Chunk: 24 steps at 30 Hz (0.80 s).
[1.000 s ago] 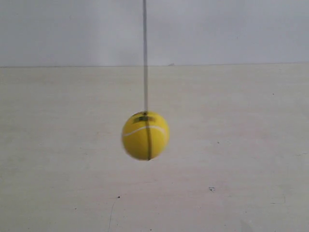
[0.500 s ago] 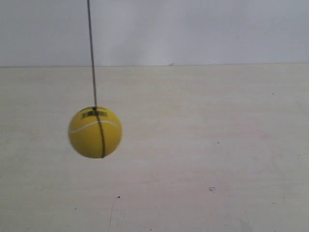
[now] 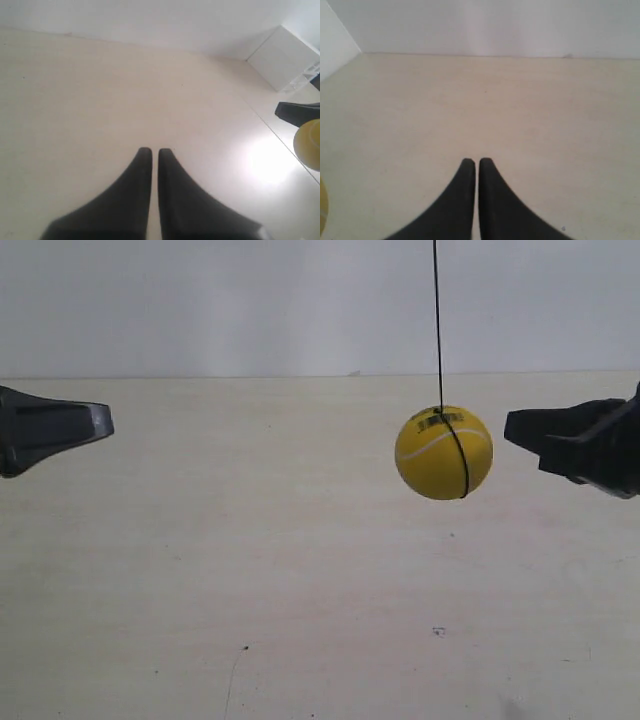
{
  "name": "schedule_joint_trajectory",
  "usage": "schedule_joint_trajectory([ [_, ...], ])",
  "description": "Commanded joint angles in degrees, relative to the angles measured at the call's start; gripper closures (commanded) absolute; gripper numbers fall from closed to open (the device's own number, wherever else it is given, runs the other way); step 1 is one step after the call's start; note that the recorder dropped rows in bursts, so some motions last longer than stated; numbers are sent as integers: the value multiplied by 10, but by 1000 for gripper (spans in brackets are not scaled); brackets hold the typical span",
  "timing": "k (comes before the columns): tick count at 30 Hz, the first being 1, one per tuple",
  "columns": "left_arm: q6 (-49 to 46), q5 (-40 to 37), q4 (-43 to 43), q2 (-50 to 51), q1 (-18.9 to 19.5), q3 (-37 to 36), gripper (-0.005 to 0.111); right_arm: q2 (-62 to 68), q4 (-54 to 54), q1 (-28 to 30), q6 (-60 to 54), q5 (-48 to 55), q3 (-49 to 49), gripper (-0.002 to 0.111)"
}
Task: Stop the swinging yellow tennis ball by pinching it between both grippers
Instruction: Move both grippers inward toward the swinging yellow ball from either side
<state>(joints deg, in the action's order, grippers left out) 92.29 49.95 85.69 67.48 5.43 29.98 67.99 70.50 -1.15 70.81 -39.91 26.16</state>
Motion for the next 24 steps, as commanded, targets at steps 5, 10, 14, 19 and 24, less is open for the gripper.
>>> schedule_joint_trajectory([
  [5,-103,11,-2,30,-74,5,102,13,56,-1,19,-117,9,108],
  [10,-136,16,-2,30,-108,5,102,13,74,-2,17,-187,9,108],
  [14,-161,39,-2,30,-128,5,102,13,80,-34,3,-200,9,108],
  [19,-174,73,-2,30,-143,5,102,13,83,-95,-21,-192,9,108],
  [24,-174,77,-2,30,-148,5,102,13,83,-126,-23,-189,9,108],
])
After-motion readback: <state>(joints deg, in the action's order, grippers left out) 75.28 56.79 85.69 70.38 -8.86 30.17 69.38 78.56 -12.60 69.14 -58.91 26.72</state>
